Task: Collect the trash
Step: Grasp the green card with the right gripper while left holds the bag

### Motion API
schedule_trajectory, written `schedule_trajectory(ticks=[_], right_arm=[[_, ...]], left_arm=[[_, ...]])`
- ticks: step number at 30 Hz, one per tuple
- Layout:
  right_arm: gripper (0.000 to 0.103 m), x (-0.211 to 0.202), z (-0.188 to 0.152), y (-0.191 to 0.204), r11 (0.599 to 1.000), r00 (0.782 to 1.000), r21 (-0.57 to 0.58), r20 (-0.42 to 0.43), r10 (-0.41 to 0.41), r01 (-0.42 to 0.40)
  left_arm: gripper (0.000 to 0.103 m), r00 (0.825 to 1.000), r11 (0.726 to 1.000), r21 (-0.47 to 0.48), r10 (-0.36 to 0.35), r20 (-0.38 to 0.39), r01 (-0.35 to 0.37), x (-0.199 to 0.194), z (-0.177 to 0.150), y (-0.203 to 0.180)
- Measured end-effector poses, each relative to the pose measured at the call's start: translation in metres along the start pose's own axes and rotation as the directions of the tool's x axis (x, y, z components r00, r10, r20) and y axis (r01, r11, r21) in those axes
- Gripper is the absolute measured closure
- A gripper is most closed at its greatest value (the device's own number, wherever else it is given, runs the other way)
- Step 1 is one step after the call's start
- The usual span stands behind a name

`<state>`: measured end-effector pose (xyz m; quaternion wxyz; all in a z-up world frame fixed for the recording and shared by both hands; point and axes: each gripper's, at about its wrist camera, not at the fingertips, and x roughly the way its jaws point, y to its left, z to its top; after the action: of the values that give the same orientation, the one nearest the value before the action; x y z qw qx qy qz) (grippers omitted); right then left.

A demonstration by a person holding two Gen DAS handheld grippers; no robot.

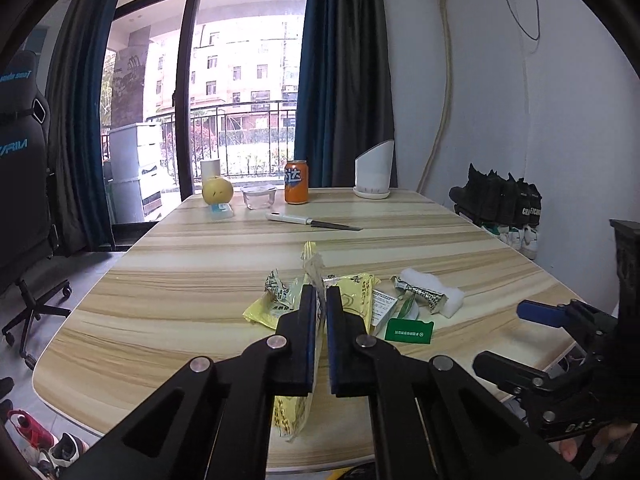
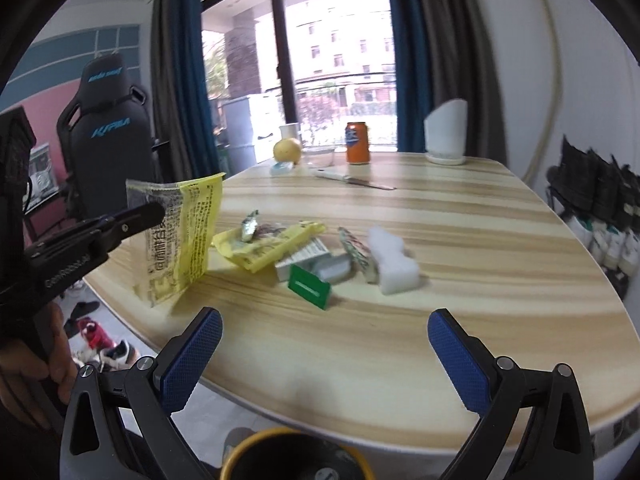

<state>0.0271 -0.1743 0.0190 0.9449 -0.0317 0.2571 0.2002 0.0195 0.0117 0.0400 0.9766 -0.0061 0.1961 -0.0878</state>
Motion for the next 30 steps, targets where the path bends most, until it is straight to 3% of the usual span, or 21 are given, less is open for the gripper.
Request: schedule_trajectory(ticks=[6,20,30], right_arm=[[0.0,0.032,0.016,-0.004,0.999,0.996,0.011,-0.081,0.036,-0.035],[0.0,0.057,0.018,0.001,0.999,0.99,-0.021,-0.133,0.039,-0.042],[0.001,0.074,0.02,-0.003,0.999,0.985,0.001,-0.166,0.045,-0.045]], left_arm=[[0.102,0.999,1.0,-0.016,-0.026,0.022,0.027,-0.003,0.004,0.009],[0.103,0.992,0.996,-0.006,-0.087,0.096,0.088,-0.016,0.019,0.008],[0.103,0.99,0.996,0.014,-0.088,0.114,0.087,-0.016,0.019,0.009]])
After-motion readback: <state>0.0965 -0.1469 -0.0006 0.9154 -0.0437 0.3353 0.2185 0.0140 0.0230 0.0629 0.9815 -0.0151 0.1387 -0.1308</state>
